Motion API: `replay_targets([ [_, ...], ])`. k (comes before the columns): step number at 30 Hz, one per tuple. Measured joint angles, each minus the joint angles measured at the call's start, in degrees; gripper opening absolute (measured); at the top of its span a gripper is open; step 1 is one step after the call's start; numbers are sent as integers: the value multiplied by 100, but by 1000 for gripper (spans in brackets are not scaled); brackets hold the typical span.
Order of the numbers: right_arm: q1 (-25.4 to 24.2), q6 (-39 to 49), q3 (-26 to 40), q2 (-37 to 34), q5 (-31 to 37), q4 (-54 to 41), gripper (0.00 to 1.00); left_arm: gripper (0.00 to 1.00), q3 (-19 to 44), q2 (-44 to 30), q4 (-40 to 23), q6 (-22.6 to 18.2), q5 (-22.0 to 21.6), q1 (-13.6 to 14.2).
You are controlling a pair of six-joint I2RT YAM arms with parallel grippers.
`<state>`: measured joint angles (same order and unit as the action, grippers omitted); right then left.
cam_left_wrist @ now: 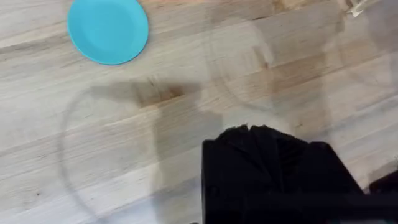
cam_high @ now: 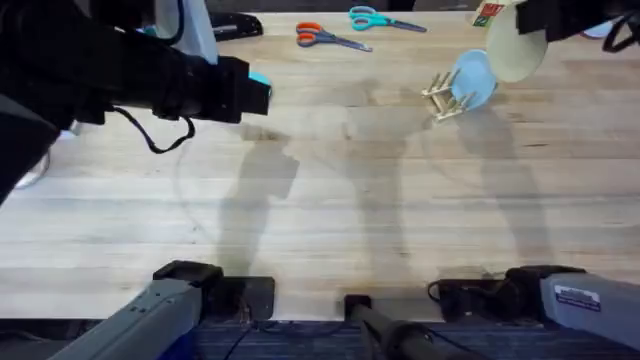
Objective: Pick up the plates from the table one by one and place each into a slot on the dish rack.
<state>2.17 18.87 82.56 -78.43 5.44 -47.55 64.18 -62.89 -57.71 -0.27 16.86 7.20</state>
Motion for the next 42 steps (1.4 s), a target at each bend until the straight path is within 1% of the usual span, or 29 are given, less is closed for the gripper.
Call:
replay_targets([
  [5, 0, 94, 0, -361, -184, 39, 28, 41, 0, 0, 0, 0, 0, 0],
  [15, 0, 273, 0, -738, -274, 274, 28, 40, 0, 0, 0, 0, 0, 0],
  [22, 0, 413, -2, -768, -295, 529, 28, 40, 0, 0, 0, 0, 0, 0],
  [31, 0, 435, -2, -785, -333, 548, 28, 41, 0, 0, 0, -9, 0, 0],
  [42, 0, 439, -2, -1106, -333, 548, 28, 41, 0, 2, 0, -17, 0, 0],
])
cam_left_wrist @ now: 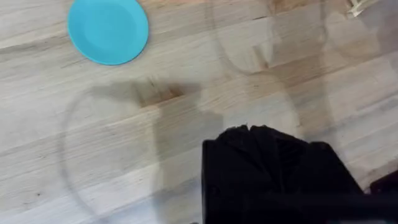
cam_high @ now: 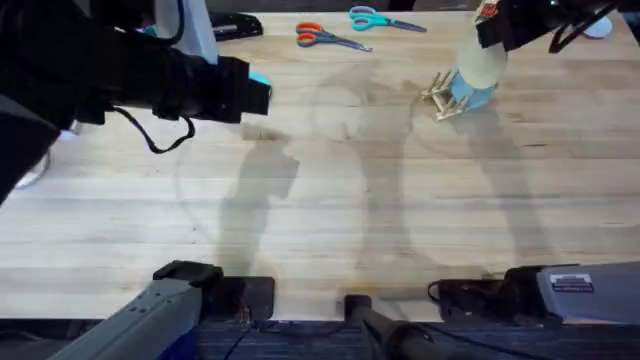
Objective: Pick up the plates from the table one by one and place each into a slot on the dish rack.
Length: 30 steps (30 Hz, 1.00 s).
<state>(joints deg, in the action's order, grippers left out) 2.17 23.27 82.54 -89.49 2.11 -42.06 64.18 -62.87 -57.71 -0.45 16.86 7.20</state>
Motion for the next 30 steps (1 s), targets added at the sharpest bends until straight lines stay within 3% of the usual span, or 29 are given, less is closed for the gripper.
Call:
replay_targets([
  [30, 0, 122, 1, -4, 0, 0, 28, 40, 0, -1, 0, 0, 0, 0],
])
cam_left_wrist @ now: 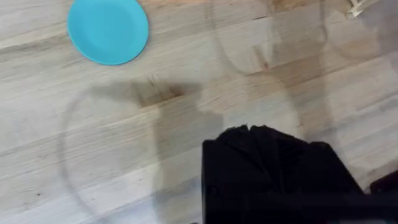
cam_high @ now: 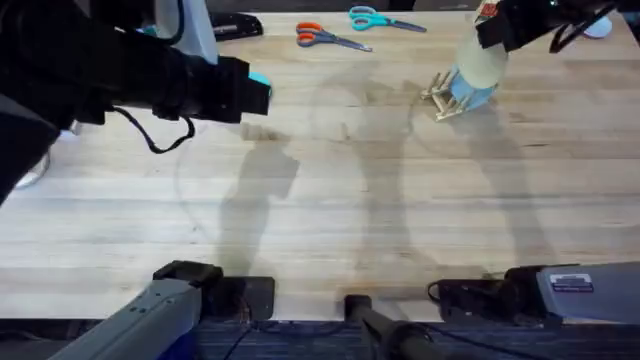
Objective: Pick up the plates from the table one by one and place each into a slot on the dish rack.
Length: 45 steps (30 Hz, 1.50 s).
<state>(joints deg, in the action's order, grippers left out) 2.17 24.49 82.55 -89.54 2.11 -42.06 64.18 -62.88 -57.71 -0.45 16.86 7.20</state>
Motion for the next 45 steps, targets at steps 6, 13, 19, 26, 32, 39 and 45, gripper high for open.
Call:
replay_targets([
  [6, 0, 0, -1, 0, 0, 0, 28, 40, 0, -2, 0, 0, 0, 0],
  [13, 0, -2, -1, -10, -1, 0, 28, 40, 0, 0, 0, 0, 0, 0],
  [19, 0, 0, -1, -236, 0, 86, 28, 40, 0, -2, -1, 0, 0, 0],
  [26, -7, 0, -1, -398, -2, 295, 28, 41, 0, -2, -28, 0, 0, 0],
  [32, -137, 0, -1, -398, -2, 299, 28, 40, 0, 0, -37, 0, 0, 0],
  [39, -195, 0, -1, -398, -1, 258, 28, 40, 0, 1, -37, 0, 0, 0],
  [45, -192, 0, -1, -398, -2, 17, 28, 40, 0, -1, -39, 0, 0, 0],
])
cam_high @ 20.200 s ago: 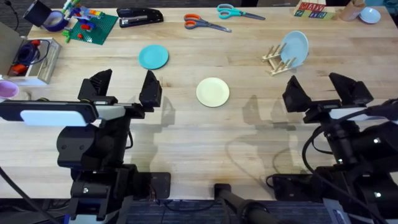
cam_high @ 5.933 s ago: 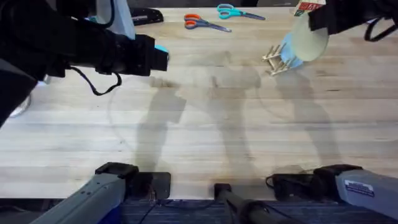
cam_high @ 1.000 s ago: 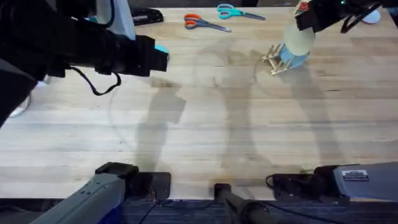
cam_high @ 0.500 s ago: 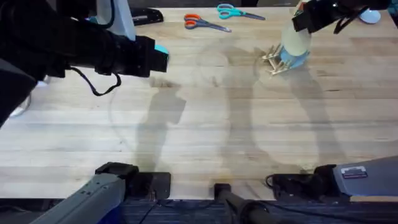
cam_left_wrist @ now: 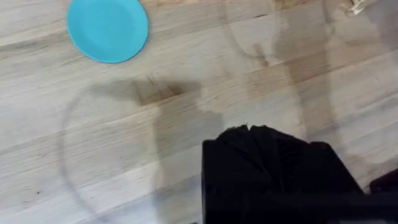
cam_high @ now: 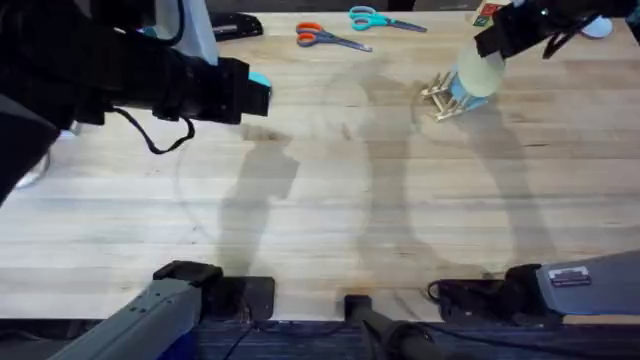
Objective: Pick up the plates from the table one by one and place each into a slot on the dish rack.
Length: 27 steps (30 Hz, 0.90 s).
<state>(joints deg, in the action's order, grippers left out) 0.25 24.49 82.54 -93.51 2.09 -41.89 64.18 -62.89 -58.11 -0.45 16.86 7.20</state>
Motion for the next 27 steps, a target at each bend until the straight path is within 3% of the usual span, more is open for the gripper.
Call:
replay_targets([
  [27, 0, 0, 0, -437, -214, -13, 28, 41, 0, 0, 0, 0, 0, 0],
])
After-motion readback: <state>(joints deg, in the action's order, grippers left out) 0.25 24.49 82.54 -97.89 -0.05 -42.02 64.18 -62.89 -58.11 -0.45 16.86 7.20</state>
